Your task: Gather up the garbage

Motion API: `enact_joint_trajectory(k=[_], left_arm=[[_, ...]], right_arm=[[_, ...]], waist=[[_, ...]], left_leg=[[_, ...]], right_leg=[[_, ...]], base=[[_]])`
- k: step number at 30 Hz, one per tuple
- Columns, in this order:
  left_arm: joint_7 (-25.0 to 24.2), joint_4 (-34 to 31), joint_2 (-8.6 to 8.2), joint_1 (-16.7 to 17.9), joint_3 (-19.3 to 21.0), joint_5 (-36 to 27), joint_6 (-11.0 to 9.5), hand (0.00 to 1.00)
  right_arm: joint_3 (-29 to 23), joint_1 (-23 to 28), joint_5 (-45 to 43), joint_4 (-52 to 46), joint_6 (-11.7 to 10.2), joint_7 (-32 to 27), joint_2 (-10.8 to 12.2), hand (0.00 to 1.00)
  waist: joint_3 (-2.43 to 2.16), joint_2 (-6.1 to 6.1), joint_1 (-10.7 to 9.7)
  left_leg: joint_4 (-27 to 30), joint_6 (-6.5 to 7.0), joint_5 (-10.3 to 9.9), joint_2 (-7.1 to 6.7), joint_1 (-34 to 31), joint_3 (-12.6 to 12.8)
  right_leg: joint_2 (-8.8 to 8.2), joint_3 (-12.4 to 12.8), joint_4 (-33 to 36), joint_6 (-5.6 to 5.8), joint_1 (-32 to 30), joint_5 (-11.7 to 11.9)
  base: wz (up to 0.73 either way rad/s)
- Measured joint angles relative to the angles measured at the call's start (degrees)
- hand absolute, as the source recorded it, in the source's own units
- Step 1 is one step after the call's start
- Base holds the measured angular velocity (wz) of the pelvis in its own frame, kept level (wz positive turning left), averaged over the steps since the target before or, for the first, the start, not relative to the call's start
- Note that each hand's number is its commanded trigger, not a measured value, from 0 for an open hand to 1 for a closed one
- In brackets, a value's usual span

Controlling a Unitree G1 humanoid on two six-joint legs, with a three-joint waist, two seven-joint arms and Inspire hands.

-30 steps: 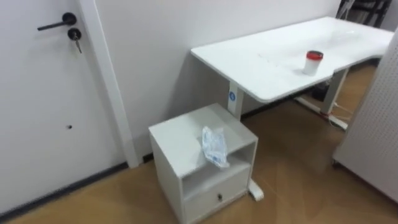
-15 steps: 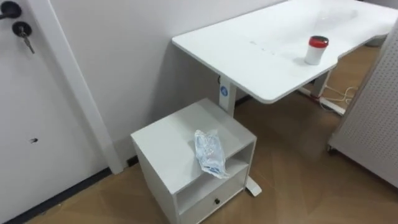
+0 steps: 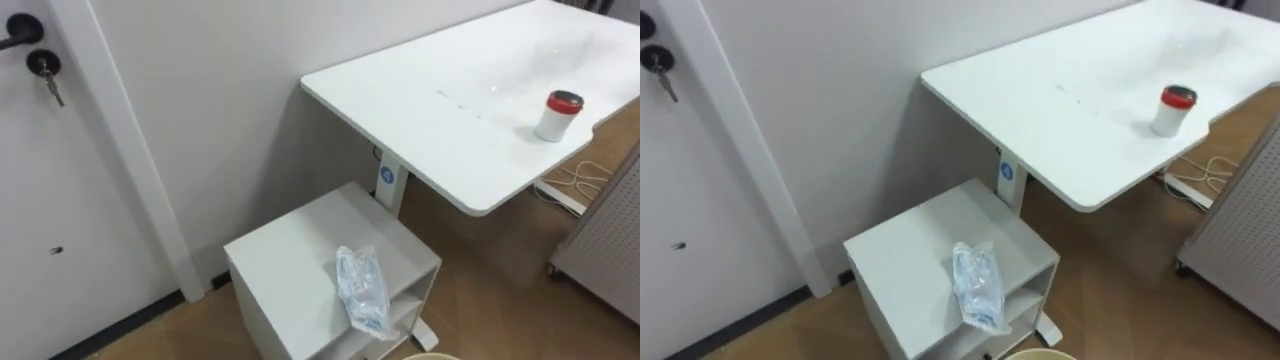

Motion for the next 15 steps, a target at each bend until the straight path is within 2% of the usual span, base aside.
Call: enact_joint_trajectory(k=[2,5,6,8,10,11,12,13,14,15], left_arm=[[-0.01,0.02,0.04,0.9,0.13,0.0,0.03,0.0],[-0.15,-0.29,0.03,1.18,-0.1,-0.01,0.02,0.0],[-0.16,-0.81,0.03,1.09,-0.14,-0.04,-0.03,0.0],[-0.17,-2.01,0.02,0.99,-0.15,0.13,-0.18,0.0],[-0.13,-3.82,-0.03,0.78,-0.13,1.82,-0.25,0.0],[0.03,-4.48,0.09,0.17,-0.14,2.39,-1.09,0.0],[0.56,-4.3,0.01,-2.57,-0.95,2.3,-1.87,0.0],[0.81,-4.59,-0.04,-5.0,-1.87,2.48,-2.27,0.0],[1.26,-6.15,-0.01,-9.02,-2.98,3.51,-3.21,0.0],[3.25,-9.22,-0.28,-9.95,-3.06,4.05,-3.75,0.0]], right_arm=[[0.45,0.21,-0.09,0.03,-0.08,0.75,0.09,1.0],[0.6,0.16,-0.11,1.32,-0.06,0.56,-0.02,1.0],[0.87,-0.08,-0.1,1.59,-0.07,0.55,-0.08,1.0],[1.76,-1.03,-0.78,2.02,-0.34,0.54,-0.1,1.0],[2.25,-2.15,-2.26,3.1,-0.87,0.46,-0.11,1.0],[2.64,-3.5,-2.44,3.83,-1.29,0.36,-0.04,1.0],[2.59,-3.66,-2.42,4.24,-2.05,0.34,-0.1,1.0],[2.12,-3.94,-2.45,5.06,-2.7,0.25,-0.31,1.0],[-0.29,-4.93,-2.74,7.0,-3.04,0.06,-0.52,1.0],[-0.91,-6.98,-4.23,8.42,-2.77,-0.17,-0.16,1.0]], waist=[[0.39,0.19,-0.13],[0.27,0.35,-0.32],[0.43,0.3,-0.33],[0.53,0.22,-1.19],[0.59,0.25,-2.43],[0.96,-0.41,-2.6],[1.69,-2.29,-2.95],[1.56,-2.04,-2.92],[1.46,-0.96,-2.62],[1.33,-1.42,-0.91]], left_leg=[[-2.28,-0.88,0.52,0.75,2.5,-0.14],[-5.39,-1.56,0.93,1.56,5.55,-0.13],[-5.86,-1.65,0.99,1.79,5.88,-0.14],[-5.5,-1.76,1.05,1.94,5.57,0.01],[-4.19,-1.79,1.06,1.91,4.73,0.62],[2.54,-2.41,1.06,1.5,1.54,2.62],[7.22,-4.25,0.2,0.47,-5.07,2.95],[5.68,-4.42,0.42,0.83,-8.65,2.69],[3.43,-0.82,5.81,2.95,-15.23,3.23],[4.43,-1.28,6.34,2.76,-16.18,5.82]], right_leg=[[0.91,0.25,-3.29,-0.25,3.38,0.36],[2.3,0.7,-6.19,-0.26,6.37,0.37],[2.89,0.74,-6.39,-0.27,6.54,0.36],[2.91,0.86,-6.41,-0.28,6.49,0.36],[2.59,2.01,-6.42,-0.3,6.41,0.38],[1.21,5.58,-7.34,-0.47,6.94,0.52],[-0.98,11.12,-9.23,0.16,7.47,0.89],[-1.34,12.12,-9.21,0.43,6.59,1.05],[-1.47,12.64,-7.43,1.91,3.22,-0.01],[-2.14,11.28,-5.38,3.11,0.66,-1.4]], base=[[-0.02],[0.0],[0.0],[0.02],[0.12],[0.45],[0.66],[0.91],[0.41],[0.08]])
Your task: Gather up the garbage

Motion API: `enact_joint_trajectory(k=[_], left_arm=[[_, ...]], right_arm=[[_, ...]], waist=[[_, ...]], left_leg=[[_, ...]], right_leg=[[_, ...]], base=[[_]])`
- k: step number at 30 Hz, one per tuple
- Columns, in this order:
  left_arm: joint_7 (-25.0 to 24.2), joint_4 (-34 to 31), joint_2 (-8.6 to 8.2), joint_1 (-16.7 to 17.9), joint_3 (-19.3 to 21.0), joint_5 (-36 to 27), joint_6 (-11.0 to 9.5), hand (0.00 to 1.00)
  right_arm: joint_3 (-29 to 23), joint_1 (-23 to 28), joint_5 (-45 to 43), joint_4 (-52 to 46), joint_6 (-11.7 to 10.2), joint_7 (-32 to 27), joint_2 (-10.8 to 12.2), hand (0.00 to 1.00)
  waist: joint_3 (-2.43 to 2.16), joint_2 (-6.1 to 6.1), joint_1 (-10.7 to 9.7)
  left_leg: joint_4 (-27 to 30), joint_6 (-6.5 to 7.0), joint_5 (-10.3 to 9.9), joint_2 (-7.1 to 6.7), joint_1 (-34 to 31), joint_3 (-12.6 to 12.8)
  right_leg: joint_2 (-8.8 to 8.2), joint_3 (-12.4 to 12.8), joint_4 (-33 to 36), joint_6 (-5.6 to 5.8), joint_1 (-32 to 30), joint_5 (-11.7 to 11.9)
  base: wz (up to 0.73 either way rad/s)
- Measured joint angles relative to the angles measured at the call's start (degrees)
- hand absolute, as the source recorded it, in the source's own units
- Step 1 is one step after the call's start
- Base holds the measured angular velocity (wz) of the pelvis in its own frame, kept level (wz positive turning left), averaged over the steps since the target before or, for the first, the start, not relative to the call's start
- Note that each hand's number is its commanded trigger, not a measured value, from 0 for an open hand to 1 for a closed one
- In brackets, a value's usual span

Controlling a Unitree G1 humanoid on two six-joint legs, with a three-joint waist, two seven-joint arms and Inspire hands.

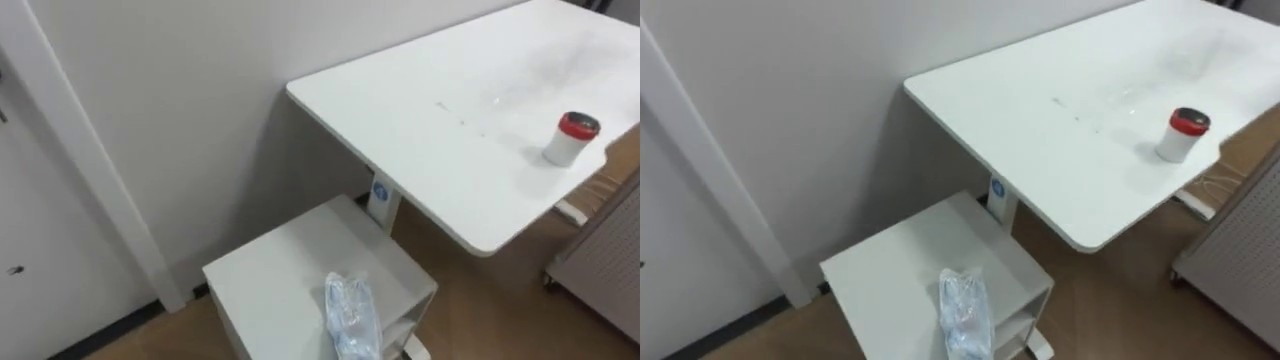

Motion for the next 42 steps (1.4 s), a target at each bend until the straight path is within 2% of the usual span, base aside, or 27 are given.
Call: enact_joint_trajectory(k=[1,2,3,4,5,7,9,11,14,15,16,17,20,23,25,26,30,35,38,42], left_arm=[[0.9,-1.21,-0.03,-0.17,-0.28,0.01,-0.13,0.0],[2.7,-3.04,0.26,-0.95,-0.89,0.08,-0.76,0.0],[4.26,-3.45,0.36,-2.48,-1.62,0.05,-1.69,0.0],[4.87,-3.5,0.3,-3.52,-2.01,0.19,-2.15,0.0],[5.8,-3.65,0.01,-5.43,-2.32,0.38,-3.0,0.0],[7.81,-3.29,0.15,-8.48,-2.2,0.5,-4.4,0.0],[9.88,-1.19,0.37,-12.1,-2.1,0.41,-5.96,0.0],[10.83,-0.87,0.4,-14.34,-2.05,0.43,-5.99,0.0],[11.77,0.47,0.84,-18.05,-2.17,-0.08,-6.06,0.0],[12.22,0.51,0.98,-19.33,-2.61,-0.09,-6.4,0.0],[12.68,0.56,1.05,-19.95,-2.85,-0.07,-6.72,0.0],[13.71,0.73,1.36,-20.81,-3.34,-0.07,-7.12,0.0],[15.01,0.79,2.39,-21.9,-4.29,0.03,-7.5,0.0],[16.56,1.74,2.62,-23.83,-4.96,-0.49,-7.77,0.0],[17.47,1.99,2.83,-24.98,-5.75,-1.42,-7.91,0.0],[18.42,2.0,3.46,-25.63,-7.05,-1.87,-8.01,0.0],[19.19,2.11,3.86,-27.57,-9.92,-2.97,-8.03,0.0],[19.4,2.26,4.09,-30.36,-13.82,-2.83,-8.02,0.0],[20.36,2.5,4.17,-31.0,-13.86,-2.82,-8.02,0.0],[21.39,2.52,4.5,-32.07,-13.86,-2.84,-8.02,0.0]], right_arm=[[0.25,-0.52,-0.59,-0.09,0.04,0.0,0.08,1.0],[0.38,-1.45,-0.85,-0.62,-0.03,0.08,0.16,1.0],[0.93,-2.63,-0.77,-0.83,-0.52,-0.03,0.01,1.0],[1.53,-3.04,-0.71,-1.03,-0.72,-0.13,-0.12,1.0],[2.44,-3.66,-0.77,-1.08,-0.99,-0.3,-0.26,1.0],[4.08,-4.36,-0.99,-0.95,-0.9,0.29,-0.18,1.0],[4.73,-5.55,-0.61,-0.87,-0.89,0.71,-0.2,1.0],[5.7,-7.04,-0.13,-0.85,-0.88,0.64,-0.34,1.0],[6.34,-9.19,1.56,-1.18,-0.99,0.73,-0.61,1.0],[7.77,-9.47,2.82,-1.51,-1.08,0.66,-0.87,1.0],[8.32,-9.56,3.56,-1.79,-1.2,0.68,-1.01,1.0],[8.68,-9.51,4.48,-2.51,-1.68,0.54,-1.08,1.0],[10.41,-9.75,4.9,-2.75,-2.24,-0.03,-1.24,1.0],[11.08,-10.33,5.37,-3.17,-2.48,-0.12,-1.36,1.0],[12.65,-10.42,6.32,-3.75,-2.99,-0.38,-1.48,1.0],[13.19,-10.88,6.47,-4.51,-3.39,-0.82,-1.49,1.0],[13.73,-12.21,6.52,-5.26,-4.12,-2.18,-1.61,1.0],[15.97,-13.32,7.84,-6.4,-4.12,-3.12,-2.06,1.0],[17.19,-13.7,8.72,-7.38,-4.05,-3.32,-2.01,1.0],[17.93,-13.68,10.04,-7.43,-3.85,-3.72,-1.91,1.0]], waist=[[0.02,0.1,0.42],[0.24,0.76,1.16],[0.6,1.48,1.05],[0.77,1.84,0.75],[0.85,2.87,-0.25],[0.88,3.41,-0.76],[1.13,3.87,-2.07],[1.21,3.94,-2.97],[1.98,4.48,-5.07],[2.07,4.41,-5.23],[2.22,4.39,-5.37],[2.56,4.28,-5.61],[2.85,4.09,-6.66],[3.05,4.22,-6.96],[3.23,4.47,-7.51],[3.4,4.69,-8.28],[4.1,5.86,-9.75],[4.3,6.0,-10.31],[4.38,5.88,-11.64],[4.48,5.7,-12.13]], left_leg=[[0.01,0.02,0.0,0.05,0.04,0.31],[-0.01,0.03,-0.01,0.24,0.55,0.28],[-0.03,0.11,-0.08,0.16,0.88,0.41],[-0.05,0.16,-0.12,0.08,0.88,0.47],[-0.38,0.21,-0.15,0.05,0.7,0.32],[-1.1,0.28,-0.15,0.03,0.12,0.35],[0.04,0.35,-0.14,0.16,-1.48,0.58],[1.7,0.32,-0.45,0.33,-3.88,0.4],[4.81,0.34,-1.04,1.05,-7.78,0.45],[5.62,0.08,-1.31,1.24,-9.07,0.64],[6.02,0.06,-1.29,1.37,-9.72,0.65],[6.78,0.03,-1.27,1.59,-10.66,0.7],[8.58,0.03,-1.32,2.46,-13.03,0.94],[10.26,-0.17,-1.48,3.34,-15.21,1.01],[11.18,-0.2,-1.56,3.97,-16.6,0.94],[11.65,-0.2,-1.56,4.06,-17.86,0.65],[13.36,0.07,-1.84,4.44,-20.81,0.31],[15.46,-0.11,-3.04,4.87,-23.06,1.06],[17.22,-0.38,-4.15,5.27,-24.13,1.46],[19.3,-0.91,-5.36,6.78,-25.71,1.89]], right_leg=[[-0.01,-1.37,0.44,-0.13,-0.62,0.05],[0.25,-3.19,0.08,-1.12,-1.6,1.01],[1.07,-4.84,-0.83,-1.35,-2.47,2.61],[1.22,-5.38,-0.94,-1.37,-2.94,2.9],[1.55,-5.94,-0.31,-1.45,-3.32,3.24],[1.6,-5.54,2.74,-1.77,-6.1,2.8],[1.56,-5.3,6.62,-2.21,-9.39,2.15],[1.42,-5.8,9.49,-2.73,-12.86,1.82],[1.29,-6.59,12.48,-3.25,-17.11,1.71],[1.27,-6.51,13.42,-3.43,-18.72,1.46],[1.28,-6.56,13.69,-3.41,-19.33,1.45],[1.34,-6.51,14.45,-3.42,-20.44,1.45],[1.87,-6.33,15.73,-3.58,-22.9,1.46],[2.38,-6.44,16.68,-4.35,-24.8,1.75],[2.71,-6.78,16.84,-4.53,-25.76,1.8],[2.7,-7.07,17.26,-4.71,-26.76,1.77],[2.87,-7.16,18.65,-5.12,-29.59,1.74],[3.17,-5.81,21.75,-5.23,-32.75,0.39],[3.02,-5.71,24.15,-5.68,-34.45,-0.86],[3.96,-5.68,25.33,-6.15,-36.11,-1.43]], base=[[-0.56],[-0.51],[-0.45],[-0.13],[-0.11],[-0.21],[-0.28],[-0.3],[-0.19],[-0.15],[-0.14],[-0.12],[-0.09],[-0.05],[0.03],[0.08],[0.01],[-0.07],[-0.09],[-0.14]])
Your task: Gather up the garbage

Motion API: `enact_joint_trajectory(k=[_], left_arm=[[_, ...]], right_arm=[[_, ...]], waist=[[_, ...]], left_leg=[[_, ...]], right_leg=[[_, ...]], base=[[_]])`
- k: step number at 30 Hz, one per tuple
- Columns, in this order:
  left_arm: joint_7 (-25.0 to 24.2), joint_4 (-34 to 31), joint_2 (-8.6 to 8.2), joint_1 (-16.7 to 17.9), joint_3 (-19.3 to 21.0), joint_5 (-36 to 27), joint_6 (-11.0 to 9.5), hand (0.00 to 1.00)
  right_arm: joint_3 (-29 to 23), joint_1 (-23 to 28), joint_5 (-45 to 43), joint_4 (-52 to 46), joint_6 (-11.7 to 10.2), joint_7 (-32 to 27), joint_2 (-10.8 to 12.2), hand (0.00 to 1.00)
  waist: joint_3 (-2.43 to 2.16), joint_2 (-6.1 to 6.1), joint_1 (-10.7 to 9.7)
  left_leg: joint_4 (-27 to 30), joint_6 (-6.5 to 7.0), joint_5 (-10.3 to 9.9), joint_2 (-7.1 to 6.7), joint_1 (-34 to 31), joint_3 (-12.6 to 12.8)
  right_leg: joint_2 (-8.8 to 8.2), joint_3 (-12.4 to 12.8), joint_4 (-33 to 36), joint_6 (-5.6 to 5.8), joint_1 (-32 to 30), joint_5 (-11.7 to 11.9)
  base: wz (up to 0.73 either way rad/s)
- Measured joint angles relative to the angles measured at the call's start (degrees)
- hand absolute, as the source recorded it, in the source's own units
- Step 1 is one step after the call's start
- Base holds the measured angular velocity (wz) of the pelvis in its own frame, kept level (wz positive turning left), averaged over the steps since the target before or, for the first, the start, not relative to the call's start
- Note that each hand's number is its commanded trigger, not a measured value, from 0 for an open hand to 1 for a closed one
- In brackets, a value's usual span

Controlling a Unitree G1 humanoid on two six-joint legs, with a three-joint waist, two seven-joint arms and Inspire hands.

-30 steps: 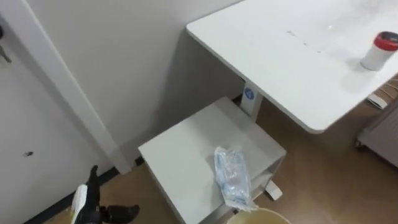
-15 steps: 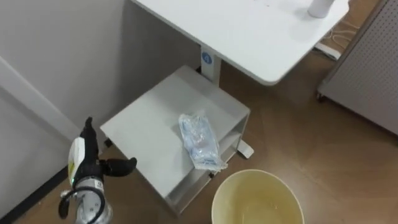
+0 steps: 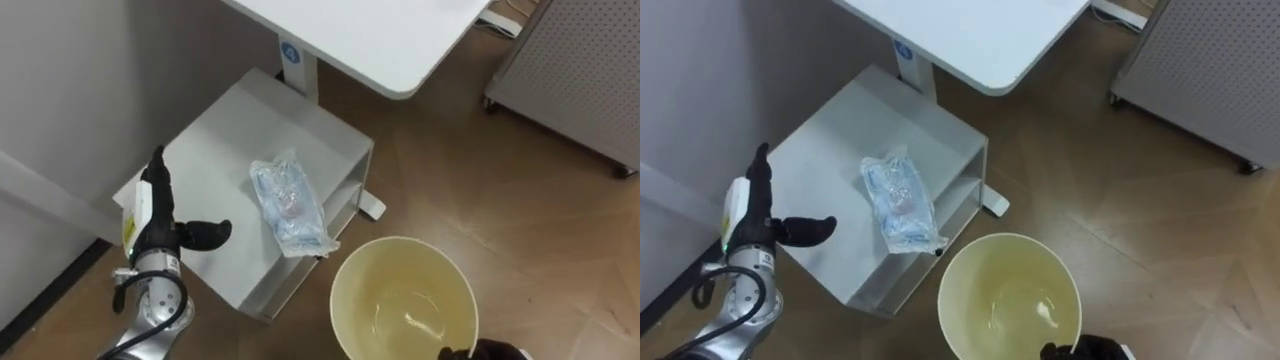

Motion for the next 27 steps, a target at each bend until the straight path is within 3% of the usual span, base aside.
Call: enact_joint_trajectory(k=[7,11,17,27], left_arm=[[1.36,1.28,0.4,-1.7,-0.3,0.86,0.0,0.0],[1.48,1.91,0.77,-2.37,-3.29,1.3,0.0,0.0],[1.35,3.24,0.61,-3.44,-6.18,1.3,0.04,0.0],[1.37,3.25,0.59,-3.81,-6.16,4.16,0.04,0.0]], right_arm=[[2.12,0.05,2.14,0.03,0.43,0.49,0.05,1.0],[3.65,-0.33,2.24,-0.92,0.41,0.83,0.04,1.0],[3.72,-0.5,2.96,-2.15,0.32,0.58,0.07,1.0],[4.88,-0.43,7.16,-2.23,-0.33,0.12,0.07,1.0]], waist=[[0.35,-0.52,-1.09],[0.5,-0.76,-2.32],[0.69,-1.1,-3.81],[0.7,-1.26,-5.13]], left_leg=[[1.73,-0.58,-1.06,1.36,-1.27,-0.08],[2.15,-0.52,-1.36,1.37,-2.45,-0.08],[3.99,-0.26,-1.51,1.34,-4.89,-0.02],[6.56,-0.15,-2.25,1.49,-7.69,-0.01]], right_leg=[[0.94,-0.3,0.01,-0.46,-0.81,-0.13],[0.98,-0.38,0.25,-0.5,-2.0,-0.19],[0.0,-0.75,2.61,-0.58,-4.78,-0.85],[-0.97,-1.52,6.81,-1.26,-8.18,-2.23]], base=[[-0.09],[-0.01],[0.03],[0.02]])
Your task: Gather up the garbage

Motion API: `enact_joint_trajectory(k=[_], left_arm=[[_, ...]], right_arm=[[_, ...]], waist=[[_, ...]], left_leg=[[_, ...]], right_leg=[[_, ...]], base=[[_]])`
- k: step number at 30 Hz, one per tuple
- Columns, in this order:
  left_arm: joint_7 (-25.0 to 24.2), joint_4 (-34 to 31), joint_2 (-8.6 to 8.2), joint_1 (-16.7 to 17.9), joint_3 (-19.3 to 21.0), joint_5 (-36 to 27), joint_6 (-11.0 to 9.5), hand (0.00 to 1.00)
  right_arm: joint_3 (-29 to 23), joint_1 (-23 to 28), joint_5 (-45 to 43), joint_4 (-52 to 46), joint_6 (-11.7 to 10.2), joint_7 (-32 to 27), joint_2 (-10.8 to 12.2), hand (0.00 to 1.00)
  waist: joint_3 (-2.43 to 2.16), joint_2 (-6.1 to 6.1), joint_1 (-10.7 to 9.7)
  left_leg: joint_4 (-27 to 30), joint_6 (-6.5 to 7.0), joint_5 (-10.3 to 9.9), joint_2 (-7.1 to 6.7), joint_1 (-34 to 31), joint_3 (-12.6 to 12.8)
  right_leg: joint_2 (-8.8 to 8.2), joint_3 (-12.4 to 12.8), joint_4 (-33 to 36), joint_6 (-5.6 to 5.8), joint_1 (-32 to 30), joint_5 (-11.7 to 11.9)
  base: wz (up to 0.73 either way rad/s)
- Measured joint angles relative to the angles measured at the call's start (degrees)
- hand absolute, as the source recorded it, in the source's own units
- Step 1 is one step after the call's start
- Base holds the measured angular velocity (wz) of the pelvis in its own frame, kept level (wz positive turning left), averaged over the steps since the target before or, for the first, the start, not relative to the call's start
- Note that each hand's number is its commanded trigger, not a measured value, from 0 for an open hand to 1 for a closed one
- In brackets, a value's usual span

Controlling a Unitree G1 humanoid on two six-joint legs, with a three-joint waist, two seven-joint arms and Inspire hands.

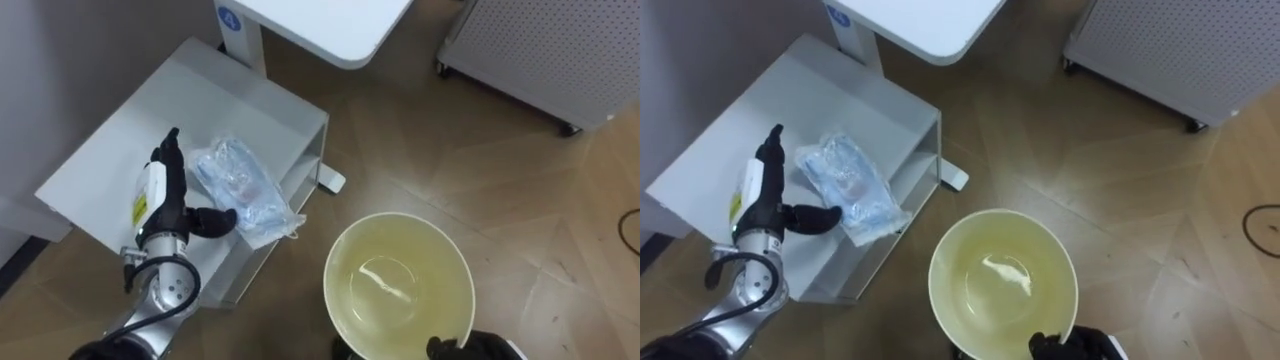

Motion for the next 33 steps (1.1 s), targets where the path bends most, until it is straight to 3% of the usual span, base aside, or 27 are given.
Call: enact_joint_trajectory(k=[10,14,23,24,25,26,27,33], left_arm=[[0.08,0.01,-0.04,-0.63,-1.64,3.33,0.0,0.0],[0.1,0.13,0.05,-0.64,-1.74,5.99,0.02,0.0],[0.16,2.91,0.5,-0.66,-1.7,18.26,1.24,0.0],[0.16,2.96,0.57,-0.66,-1.77,19.97,1.43,0.06],[0.16,2.99,0.58,-0.66,-1.84,20.56,1.51,0.54],[0.15,3.1,0.55,-0.66,-1.87,21.79,1.97,0.71],[0.13,3.38,0.54,-0.66,-1.93,22.97,2.58,1.0],[-1.37,5.38,0.84,-1.85,-4.81,24.22,6.18,1.0]], right_arm=[[1.0,0.36,1.62,-2.2,-0.45,0.26,-0.3,1.0],[0.99,0.39,1.69,-2.27,-0.44,0.67,-0.3,1.0],[0.74,0.69,1.75,-2.81,0.12,1.85,-0.3,1.0],[0.57,0.71,1.75,-2.78,0.23,2.12,-0.31,1.0],[0.47,0.7,1.95,-2.72,0.29,2.38,-0.32,1.0],[0.49,0.71,2.78,-2.71,0.44,2.75,-0.32,1.0],[0.48,0.71,3.26,-2.7,0.79,3.4,-0.33,1.0],[0.43,0.96,5.93,-2.85,2.16,4.15,-0.41,1.0]], waist=[[-0.03,-0.07,-0.81],[-0.06,-0.11,-0.85],[-0.2,-0.37,-1.37],[-0.21,-0.39,-1.43],[-0.21,-0.39,-1.48],[-0.22,-0.39,-1.63],[-0.22,-0.39,-1.76],[-0.22,-0.38,-1.86]], left_leg=[[2.15,-0.19,-0.51,0.13,-2.51,-0.42],[2.71,-0.15,-0.75,0.77,-2.77,-0.35],[3.94,-0.06,-1.16,1.01,-3.08,-0.6],[4.01,-0.04,-1.18,1.02,-3.07,-0.62],[4.02,-0.04,-1.18,1.01,-3.07,-0.64],[4.08,-0.04,-1.18,1.04,-3.06,-0.74],[4.22,0.0,-1.2,1.12,-3.06,-0.81],[4.2,0.04,-1.23,1.18,-3.03,-0.57]], right_leg=[[0.14,-0.15,2.22,-0.29,-2.56,-0.66],[0.17,-0.47,2.31,-0.4,-2.57,-0.72],[0.22,-0.86,3.04,-0.5,-2.55,-0.83],[0.21,-0.87,3.08,-0.51,-2.53,-0.83],[0.2,-0.91,3.08,-0.51,-2.51,-0.83],[0.16,-0.99,3.08,-0.5,-2.44,-0.82],[0.17,-1.04,3.09,-0.51,-2.37,-0.81],[0.15,-1.05,3.17,-0.53,-2.36,-0.81]], base=[[0.01],[0.0],[0.0],[0.0],[0.0],[0.0],[0.0],[0.0]])
